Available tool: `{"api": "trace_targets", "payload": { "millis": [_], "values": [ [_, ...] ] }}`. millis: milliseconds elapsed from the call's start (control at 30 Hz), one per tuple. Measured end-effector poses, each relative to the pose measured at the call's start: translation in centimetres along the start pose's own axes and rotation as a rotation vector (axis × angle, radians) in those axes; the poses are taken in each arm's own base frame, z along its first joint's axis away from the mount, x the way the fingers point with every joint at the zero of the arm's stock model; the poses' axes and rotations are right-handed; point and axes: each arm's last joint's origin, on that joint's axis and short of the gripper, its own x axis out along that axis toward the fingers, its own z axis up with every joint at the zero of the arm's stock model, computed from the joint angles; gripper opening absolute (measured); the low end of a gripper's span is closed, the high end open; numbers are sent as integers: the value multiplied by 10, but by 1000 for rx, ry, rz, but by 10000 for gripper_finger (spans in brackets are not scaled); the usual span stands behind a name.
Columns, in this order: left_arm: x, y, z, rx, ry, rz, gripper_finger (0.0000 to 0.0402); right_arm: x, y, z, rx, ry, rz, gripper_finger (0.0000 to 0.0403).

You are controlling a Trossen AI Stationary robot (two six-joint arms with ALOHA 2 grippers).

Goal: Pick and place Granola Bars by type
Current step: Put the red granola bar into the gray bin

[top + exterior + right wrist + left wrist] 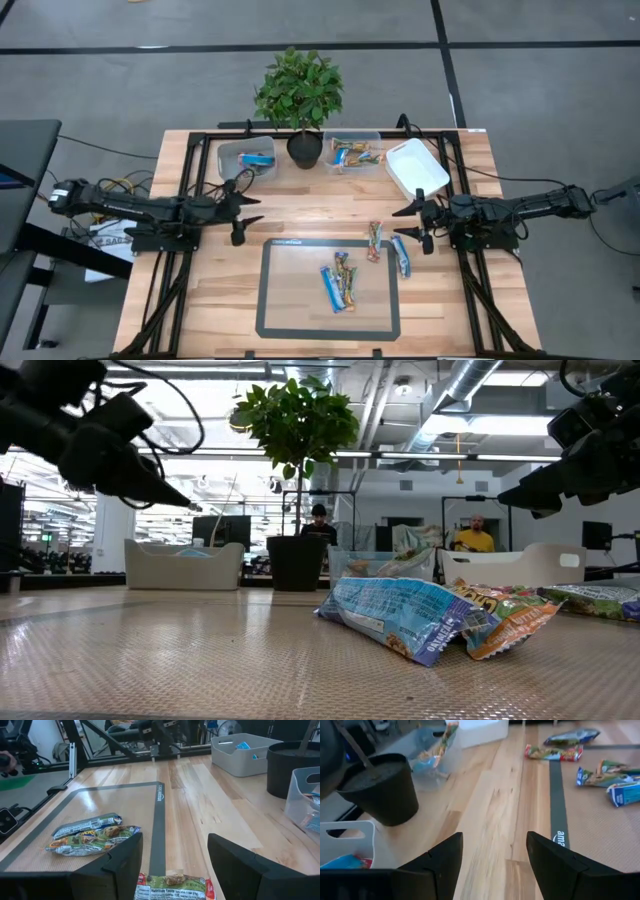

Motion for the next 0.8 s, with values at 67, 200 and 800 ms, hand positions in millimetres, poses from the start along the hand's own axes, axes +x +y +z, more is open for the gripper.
{"api": "trace_targets", "payload": {
  "millis": [67,200,800],
  "values": [
    [-3,1,-6,5,-39,-3,213,0,0,0,0,1,0,219],
    [-8,1,-13,35,-140,-51,213,0,0,0,0,0,0,219],
    [-37,2,-16,166,-393,-307,212,0,0,0,0,0,0,219]
  ]
}}
